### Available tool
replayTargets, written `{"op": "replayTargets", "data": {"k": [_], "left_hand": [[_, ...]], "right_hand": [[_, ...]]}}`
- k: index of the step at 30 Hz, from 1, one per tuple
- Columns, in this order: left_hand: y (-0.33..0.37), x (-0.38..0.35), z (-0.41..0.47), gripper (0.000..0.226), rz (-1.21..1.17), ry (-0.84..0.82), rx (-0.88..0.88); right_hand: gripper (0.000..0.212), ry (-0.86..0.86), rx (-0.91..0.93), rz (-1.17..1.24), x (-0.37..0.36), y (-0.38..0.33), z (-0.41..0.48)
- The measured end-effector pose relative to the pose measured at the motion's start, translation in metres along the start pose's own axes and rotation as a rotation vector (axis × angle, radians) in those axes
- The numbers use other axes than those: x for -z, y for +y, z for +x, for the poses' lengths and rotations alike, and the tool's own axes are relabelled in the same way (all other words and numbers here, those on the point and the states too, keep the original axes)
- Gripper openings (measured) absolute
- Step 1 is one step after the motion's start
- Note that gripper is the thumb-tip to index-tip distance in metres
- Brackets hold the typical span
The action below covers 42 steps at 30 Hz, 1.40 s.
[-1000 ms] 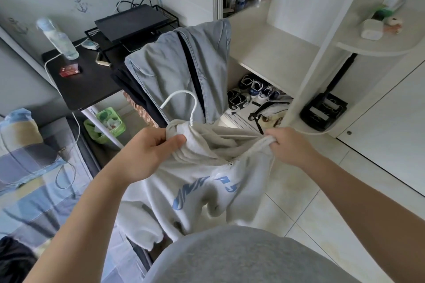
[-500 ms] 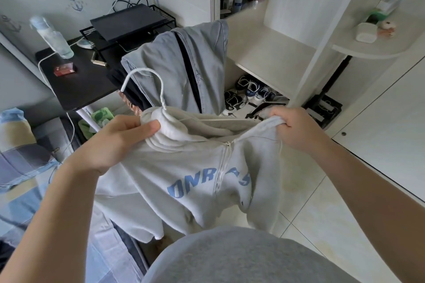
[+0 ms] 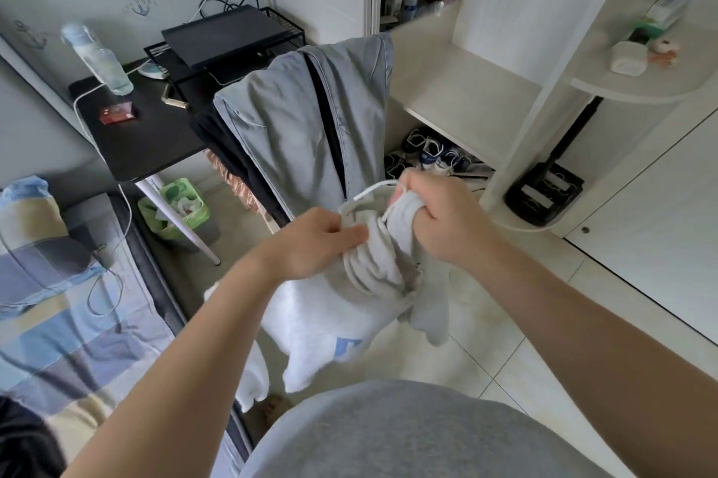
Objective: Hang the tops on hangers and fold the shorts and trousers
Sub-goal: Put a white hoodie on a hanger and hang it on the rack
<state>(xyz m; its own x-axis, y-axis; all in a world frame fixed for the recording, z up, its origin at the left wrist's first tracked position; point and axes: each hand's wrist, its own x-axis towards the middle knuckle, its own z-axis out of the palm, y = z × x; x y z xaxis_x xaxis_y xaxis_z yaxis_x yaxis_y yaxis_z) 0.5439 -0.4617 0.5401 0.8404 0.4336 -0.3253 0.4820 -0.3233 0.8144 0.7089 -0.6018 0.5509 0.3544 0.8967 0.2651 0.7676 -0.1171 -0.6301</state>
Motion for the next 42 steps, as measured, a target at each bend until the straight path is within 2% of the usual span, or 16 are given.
{"op": "replayTargets", "data": {"k": [3, 6, 9, 14, 17, 19, 22, 25, 27, 29, 31, 33, 35, 38, 40, 42], "left_hand": [[-0.008, 0.005, 0.0, 0.052, -0.121, 0.214, -0.049], [-0.012, 0.008, -0.003, 0.059, -0.112, 0.3, -0.133], [-0.012, 0.001, -0.001, 0.053, -0.025, 0.287, -0.164], [-0.015, 0.015, -0.002, 0.048, -0.067, 0.176, -0.182], [-0.007, 0.014, -0.002, 0.054, -0.076, 0.117, -0.233], [-0.006, 0.012, -0.001, 0.05, -0.075, 0.154, -0.276], [-0.011, 0.009, 0.001, 0.047, -0.004, 0.246, -0.287], [-0.014, 0.006, 0.002, 0.04, 0.074, 0.331, -0.286], [-0.018, 0.004, 0.005, 0.042, 0.253, 0.543, -0.324], [-0.021, 0.004, 0.005, 0.037, 0.411, 0.825, -0.239], [-0.022, -0.003, 0.002, 0.037, 0.26, 0.906, -0.121], [-0.023, -0.019, 0.001, 0.04, -0.069, 0.823, 0.005], [-0.025, -0.039, -0.002, 0.049, -0.337, 0.685, 0.081], [-0.035, -0.062, -0.003, 0.043, -0.333, 0.566, 0.075], [-0.039, -0.061, 0.002, 0.02, -0.376, 0.664, 0.071], [-0.037, -0.046, 0.008, 0.01, -0.435, 0.783, 0.044]], "right_hand": [[0.021, -0.023, -0.07, 0.042, 0.0, -0.007, 0.001], [0.016, -0.223, -0.075, -0.042, -0.006, -0.007, -0.003], [0.013, -0.305, -0.062, -0.046, -0.015, -0.009, -0.005], [0.012, -0.063, -0.097, 0.136, 0.006, 0.0, 0.004], [0.021, -0.147, -0.068, 0.161, 0.003, -0.01, 0.009], [0.019, -0.218, -0.106, 0.149, -0.002, -0.014, 0.01], [0.017, -0.272, -0.153, 0.126, -0.006, -0.013, 0.008], [0.014, -0.34, -0.283, 0.33, -0.008, -0.011, 0.004], [0.026, -0.433, -0.378, 0.577, -0.009, -0.008, 0.002], [0.032, -0.48, -0.421, 0.716, -0.014, -0.005, 0.0], [0.029, -0.39, -0.418, 0.612, -0.021, -0.005, 0.001], [0.044, -0.222, -0.433, 0.479, -0.026, -0.005, 0.004], [0.045, -0.126, -0.43, 0.454, -0.03, -0.004, 0.004], [0.03, -0.098, -0.428, 0.453, -0.03, -0.005, 0.002], [0.024, -0.154, -0.408, 0.377, -0.025, -0.008, 0.004], [0.023, -0.228, -0.366, 0.278, -0.014, -0.012, 0.007]]}}
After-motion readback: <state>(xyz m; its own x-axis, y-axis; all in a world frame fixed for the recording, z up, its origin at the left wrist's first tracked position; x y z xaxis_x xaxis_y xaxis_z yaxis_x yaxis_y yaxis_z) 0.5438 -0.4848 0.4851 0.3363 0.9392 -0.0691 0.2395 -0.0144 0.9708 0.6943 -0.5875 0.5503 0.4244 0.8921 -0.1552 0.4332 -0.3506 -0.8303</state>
